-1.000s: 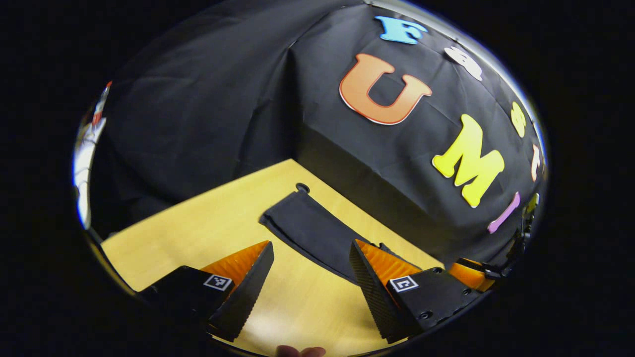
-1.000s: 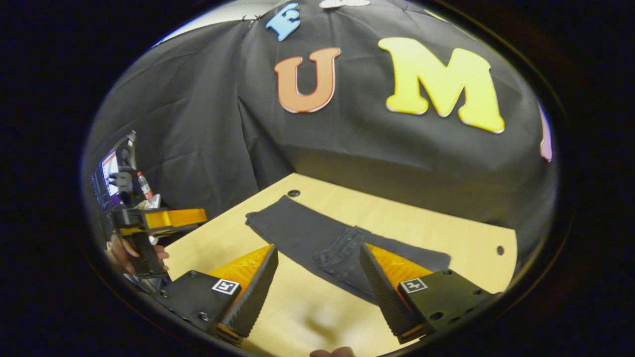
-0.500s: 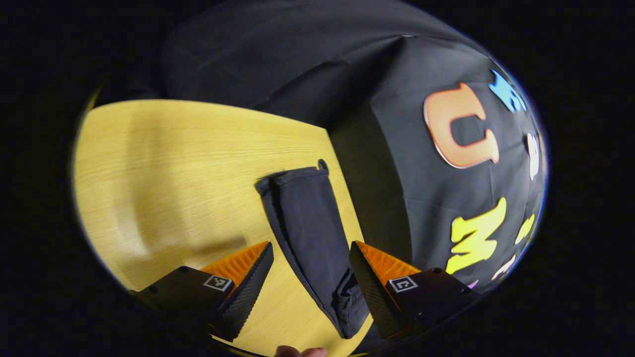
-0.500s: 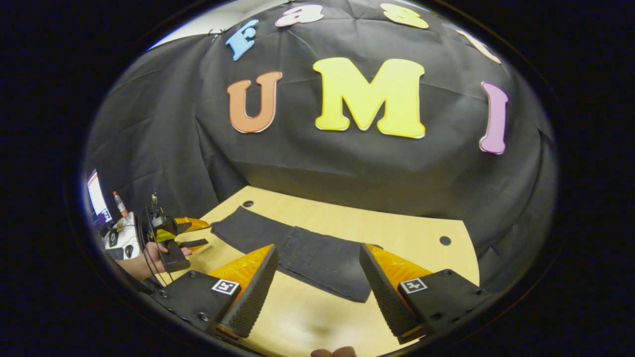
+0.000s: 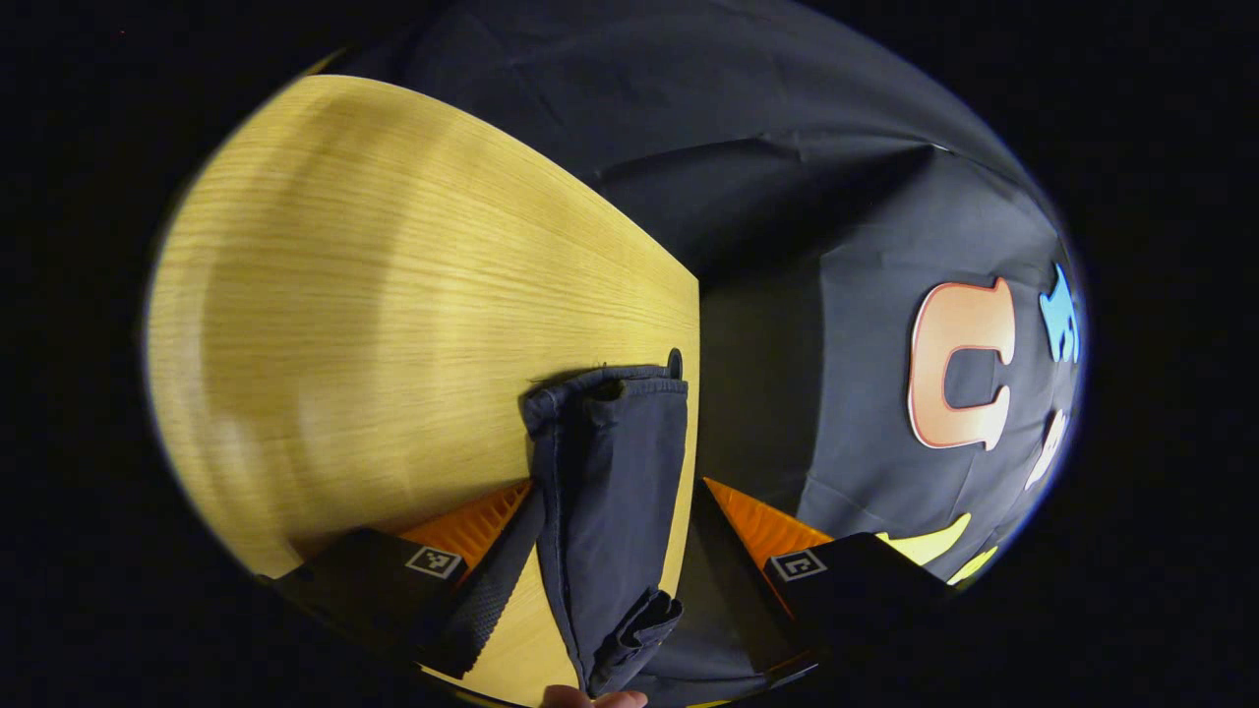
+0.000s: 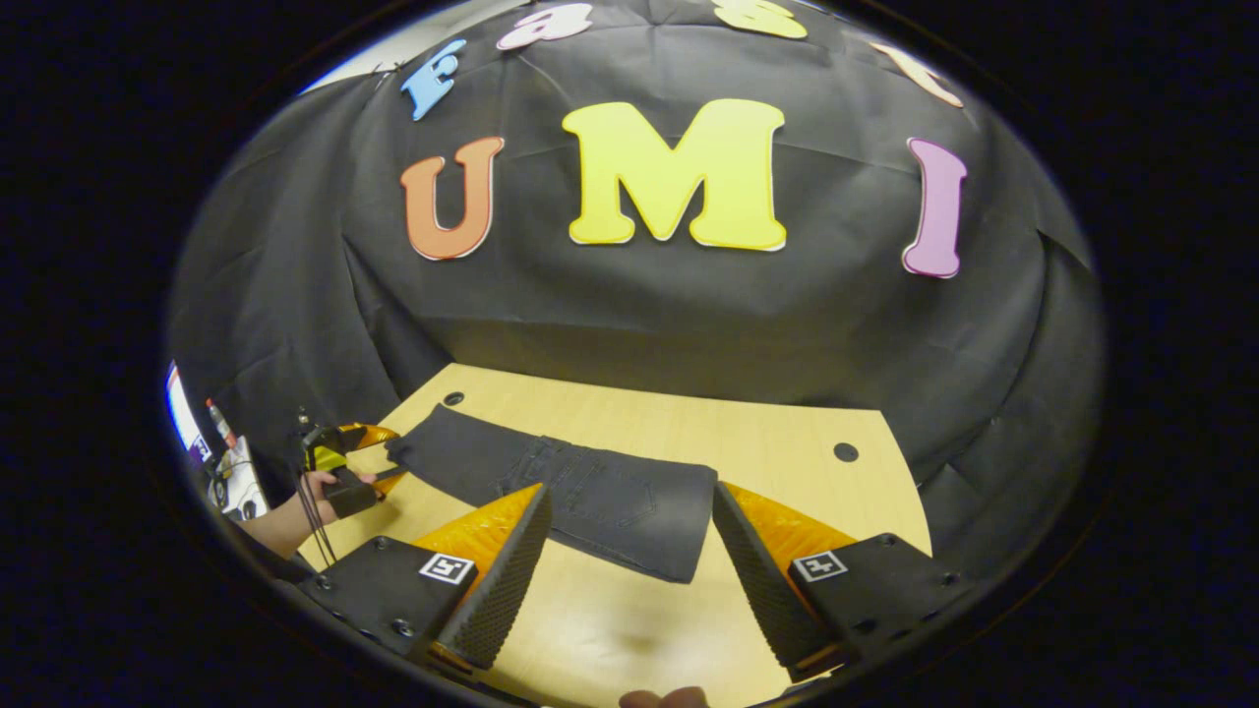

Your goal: Grasp the waist and the cuffs of the jeans and fold them to make the two legs overlap; first hold the waist and fold one-third of the jeans toward the cuffs, then hold the cuffs and fold the remaining one-third in the same direction to finish folding.

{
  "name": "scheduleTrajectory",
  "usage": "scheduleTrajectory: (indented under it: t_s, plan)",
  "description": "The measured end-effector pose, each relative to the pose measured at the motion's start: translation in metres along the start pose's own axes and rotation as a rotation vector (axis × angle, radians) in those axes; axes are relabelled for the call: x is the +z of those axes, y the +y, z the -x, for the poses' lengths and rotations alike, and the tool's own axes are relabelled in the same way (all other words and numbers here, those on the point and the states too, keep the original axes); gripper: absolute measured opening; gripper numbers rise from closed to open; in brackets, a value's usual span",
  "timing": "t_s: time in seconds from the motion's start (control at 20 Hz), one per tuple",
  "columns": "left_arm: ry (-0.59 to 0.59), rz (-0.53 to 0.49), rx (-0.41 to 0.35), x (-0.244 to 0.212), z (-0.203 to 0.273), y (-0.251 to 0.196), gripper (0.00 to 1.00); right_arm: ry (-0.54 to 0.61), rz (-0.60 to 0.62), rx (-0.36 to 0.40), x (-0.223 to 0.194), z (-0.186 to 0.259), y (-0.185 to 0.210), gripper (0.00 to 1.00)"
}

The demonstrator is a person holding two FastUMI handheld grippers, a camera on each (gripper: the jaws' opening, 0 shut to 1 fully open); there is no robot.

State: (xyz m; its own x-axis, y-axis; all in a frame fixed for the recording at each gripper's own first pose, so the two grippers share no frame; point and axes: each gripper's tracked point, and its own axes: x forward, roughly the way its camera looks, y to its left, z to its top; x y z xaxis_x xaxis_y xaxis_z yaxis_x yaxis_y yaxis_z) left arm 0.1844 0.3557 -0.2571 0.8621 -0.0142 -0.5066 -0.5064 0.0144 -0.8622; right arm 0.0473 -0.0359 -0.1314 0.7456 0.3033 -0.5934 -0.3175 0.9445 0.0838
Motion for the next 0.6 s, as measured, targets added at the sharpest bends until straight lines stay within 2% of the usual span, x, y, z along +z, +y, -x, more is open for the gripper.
scheduleTrajectory:
  t_s: [0.2,0.25,0.3,0.35,0.4,0.55,0.6]
  plan:
    - [-0.005,-0.036,-0.014,0.001,-0.016,0.002,0.94,0.03,-0.036,-0.019,-0.011,-0.003,-0.009,0.99]
    - [0.001,-0.04,-0.015,0.0,-0.021,0.004,0.75,0.034,-0.04,-0.022,-0.012,-0.003,-0.01,0.99]
    - [0.001,-0.044,-0.014,0.0,-0.025,0.005,0.75,0.037,-0.04,-0.028,-0.014,-0.002,-0.011,0.99]
    - [0.003,-0.05,-0.02,0.0,-0.026,0.006,0.61,0.033,-0.038,-0.03,-0.013,0.0,-0.014,0.99]
    - [0.003,-0.069,-0.013,0.0,-0.025,0.008,0.55,0.03,-0.039,-0.033,-0.011,0.002,-0.014,1.0]
    - [0.001,-0.096,0.014,0.001,-0.032,0.012,0.14,0.019,-0.052,-0.051,-0.01,0.012,-0.019,1.0]
    - [-0.003,-0.105,0.009,0.0,-0.03,0.007,0.11,0.018,-0.062,-0.059,-0.013,0.017,-0.022,0.99]
